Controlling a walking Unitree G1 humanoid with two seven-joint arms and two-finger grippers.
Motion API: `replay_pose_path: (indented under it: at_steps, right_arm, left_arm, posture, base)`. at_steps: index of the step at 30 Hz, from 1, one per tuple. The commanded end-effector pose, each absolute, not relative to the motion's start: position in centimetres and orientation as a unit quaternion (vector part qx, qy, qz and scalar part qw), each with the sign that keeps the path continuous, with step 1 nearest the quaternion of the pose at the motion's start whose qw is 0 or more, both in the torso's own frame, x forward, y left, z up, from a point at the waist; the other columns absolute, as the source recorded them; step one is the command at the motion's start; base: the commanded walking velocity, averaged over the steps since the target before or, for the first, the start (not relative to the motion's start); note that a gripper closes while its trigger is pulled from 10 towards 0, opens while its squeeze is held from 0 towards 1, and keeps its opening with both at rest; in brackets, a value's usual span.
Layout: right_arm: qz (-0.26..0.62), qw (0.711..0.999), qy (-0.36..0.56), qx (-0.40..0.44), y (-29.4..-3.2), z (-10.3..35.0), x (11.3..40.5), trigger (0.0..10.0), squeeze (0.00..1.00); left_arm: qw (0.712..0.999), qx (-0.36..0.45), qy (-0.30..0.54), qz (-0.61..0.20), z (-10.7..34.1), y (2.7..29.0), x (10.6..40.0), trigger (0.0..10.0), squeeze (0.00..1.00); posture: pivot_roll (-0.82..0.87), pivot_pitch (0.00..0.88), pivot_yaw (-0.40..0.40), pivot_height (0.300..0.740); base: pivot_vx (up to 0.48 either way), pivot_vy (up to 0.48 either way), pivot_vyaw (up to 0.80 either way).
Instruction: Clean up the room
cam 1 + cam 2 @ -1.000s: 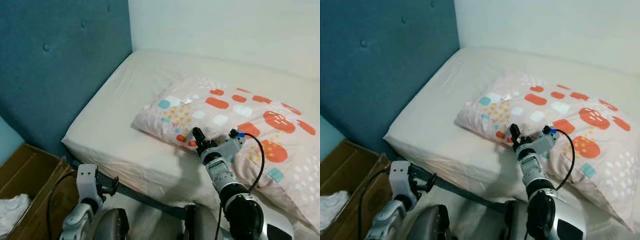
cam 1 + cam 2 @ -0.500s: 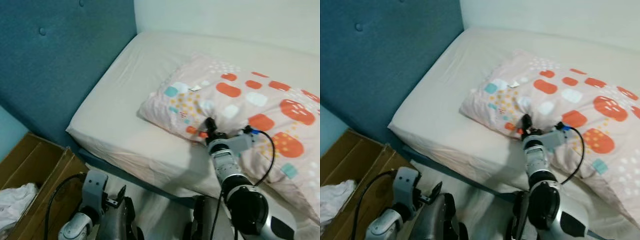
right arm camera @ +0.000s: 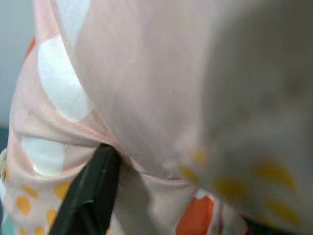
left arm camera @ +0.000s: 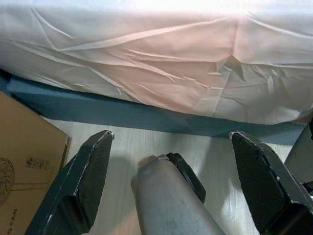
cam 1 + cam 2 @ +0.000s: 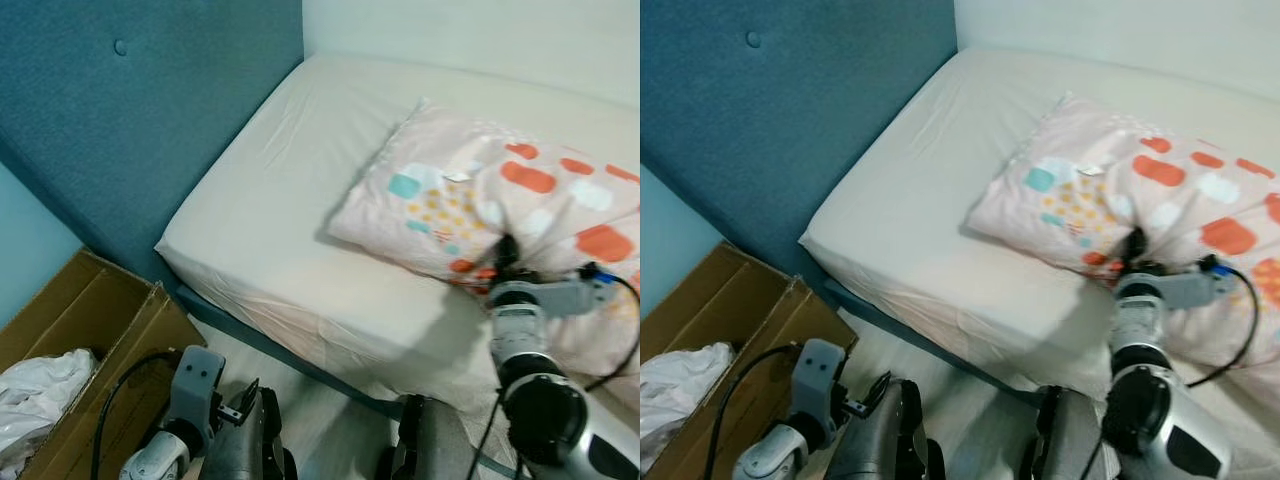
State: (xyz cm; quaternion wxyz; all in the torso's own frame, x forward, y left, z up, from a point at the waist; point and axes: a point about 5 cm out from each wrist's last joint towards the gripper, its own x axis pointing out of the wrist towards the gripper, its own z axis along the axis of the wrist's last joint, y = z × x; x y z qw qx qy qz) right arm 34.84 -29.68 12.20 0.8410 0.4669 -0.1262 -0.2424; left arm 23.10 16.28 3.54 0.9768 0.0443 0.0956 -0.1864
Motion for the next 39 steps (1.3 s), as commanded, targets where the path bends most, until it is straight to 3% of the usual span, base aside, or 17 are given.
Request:
replay_pose_path:
  at_steps: [1,17,23,25,27,33,35,39]
  right_arm:
    - [-0.284,0.827,-0.156,0.460,-31.7,12.1,33.5,0.0,0.00]
    - [-0.206,0.838,-0.205,0.461,-31.2,15.1,35.1,0.0,0.00]
    - [-0.041,0.864,-0.205,0.459,-26.8,16.6,37.3,0.0,0.00]
    - [0.052,0.845,-0.240,0.475,-25.3,18.5,38.0,0.0,0.00]
    - [0.052,0.845,-0.240,0.475,-25.3,18.5,38.0,0.0,0.00]
    - [0.208,0.806,-0.292,0.471,-23.1,22.1,38.7,0.0,0.00]
    - [0.337,0.782,-0.291,0.437,-20.2,24.2,38.9,0.0,0.00]
    - [0.382,0.774,-0.281,0.420,-19.0,24.6,38.9,0.0,0.00]
  left_arm:
    - [0.974,0.050,0.119,-0.188,2.7,16.4,22.3,10.0,0.00]
    - [0.974,0.054,0.115,-0.186,3.3,16.1,23.1,10.0,0.00]
    - [0.976,0.051,0.102,-0.185,3.9,15.7,23.9,10.0,0.00]
    - [0.977,0.048,0.098,-0.181,4.1,15.7,24.2,10.0,0.00]
    - [0.977,0.048,0.098,-0.181,4.1,15.7,24.2,10.0,0.00]
    - [0.978,0.046,0.095,-0.181,4.3,15.6,24.3,10.0,0.00]
    - [0.978,0.045,0.093,-0.179,4.3,15.6,24.5,10.0,0.00]
    - [0.979,0.044,0.092,-0.178,4.3,15.5,24.6,10.0,0.00]
  posture:
    - [0.20,0.343,0.010,0.591]
    - [0.19,0.327,0.010,0.591]
    - [0.18,0.318,0.003,0.591]
    - [0.18,0.314,0.001,0.591]
    - [0.18,0.314,0.001,0.591]
    - [0.17,0.307,-0.004,0.591]
    - [0.16,0.300,-0.009,0.591]
    - [0.16,0.300,-0.009,0.591]
  base:
    - [0.000,0.000,0.00]
    - [0.000,0.000,0.00]
    - [0.000,0.000,0.00]
    - [0.000,0.000,0.00]
    - [0.000,0.000,0.00]
    - [0.000,0.000,0.00]
    - [0.000,0.000,0.00]
    - [0.000,0.000,0.00]
